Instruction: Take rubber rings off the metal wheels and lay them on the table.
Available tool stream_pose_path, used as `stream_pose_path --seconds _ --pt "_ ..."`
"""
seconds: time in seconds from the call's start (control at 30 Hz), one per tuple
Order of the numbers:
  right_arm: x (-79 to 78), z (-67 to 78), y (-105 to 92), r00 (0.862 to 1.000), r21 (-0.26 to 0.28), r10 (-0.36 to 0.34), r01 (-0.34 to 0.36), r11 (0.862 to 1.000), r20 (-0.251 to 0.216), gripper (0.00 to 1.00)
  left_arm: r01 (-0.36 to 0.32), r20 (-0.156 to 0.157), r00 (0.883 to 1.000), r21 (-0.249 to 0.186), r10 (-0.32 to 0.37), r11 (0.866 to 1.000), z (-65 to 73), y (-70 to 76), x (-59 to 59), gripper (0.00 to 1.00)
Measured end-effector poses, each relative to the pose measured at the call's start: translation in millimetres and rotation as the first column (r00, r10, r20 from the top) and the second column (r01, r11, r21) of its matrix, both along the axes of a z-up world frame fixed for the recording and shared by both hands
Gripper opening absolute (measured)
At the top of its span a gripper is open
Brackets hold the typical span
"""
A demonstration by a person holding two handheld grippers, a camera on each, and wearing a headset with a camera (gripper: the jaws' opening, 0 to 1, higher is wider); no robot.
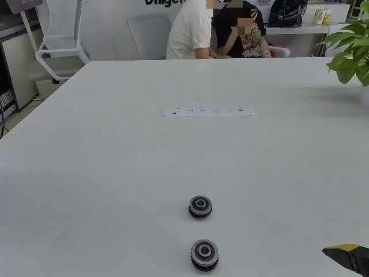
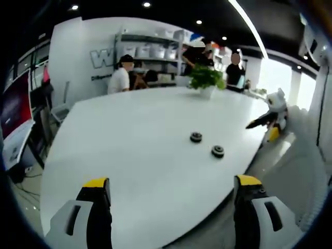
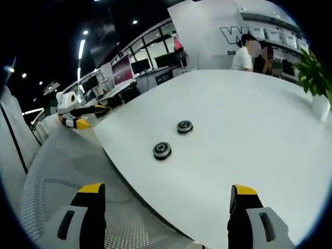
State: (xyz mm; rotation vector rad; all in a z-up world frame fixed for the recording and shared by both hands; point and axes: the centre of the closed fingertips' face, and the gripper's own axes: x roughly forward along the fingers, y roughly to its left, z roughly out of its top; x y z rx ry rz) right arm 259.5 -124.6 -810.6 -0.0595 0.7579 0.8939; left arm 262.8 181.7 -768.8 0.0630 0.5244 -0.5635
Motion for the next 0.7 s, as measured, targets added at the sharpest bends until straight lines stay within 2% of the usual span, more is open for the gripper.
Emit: stream_pose_path --seconds 0.07,0.2,0.4,0.5,0.7 --pt "0.2 -0.3 -0.4 1.000 0.003 -0.005 0.005 1.000 -0.002 0.99 -0.005 -0.012 1.000 0.006 0.006 1.000 -2.5 2.3 -1.3 1.00" --pt "-0.6 -1.1 -0.4 1.000 0.000 -0.003 0.003 1.000 -0.004 0.99 -0.016 -0.005 1.000 -0.007 0.016 1.000 -0.4 3.4 -0.5 1.00" --pt "-1.8 -1.7 -0.1 1.000 -0.002 0.000 0.000 1.000 -0.009 0.99 -0.016 -0.012 1.000 -0.003 0.016 1.000 -2.1 3.4 -1.9 1.00" --pt "-1.3 -2.5 -0.6 1.000 -0.001 -0.007 0.007 1.000 -0.008 0.99 -0.021 -0.005 1.000 -0.006 0.021 1.000 -1.0 4.5 -1.5 1.00" --pt "-0.4 -3.4 -0.2 1.000 0.001 -0.013 0.013 1.000 0.000 0.99 -0.021 -0.015 1.000 -0.008 0.021 1.000 -2.5 4.2 -3.0 1.00"
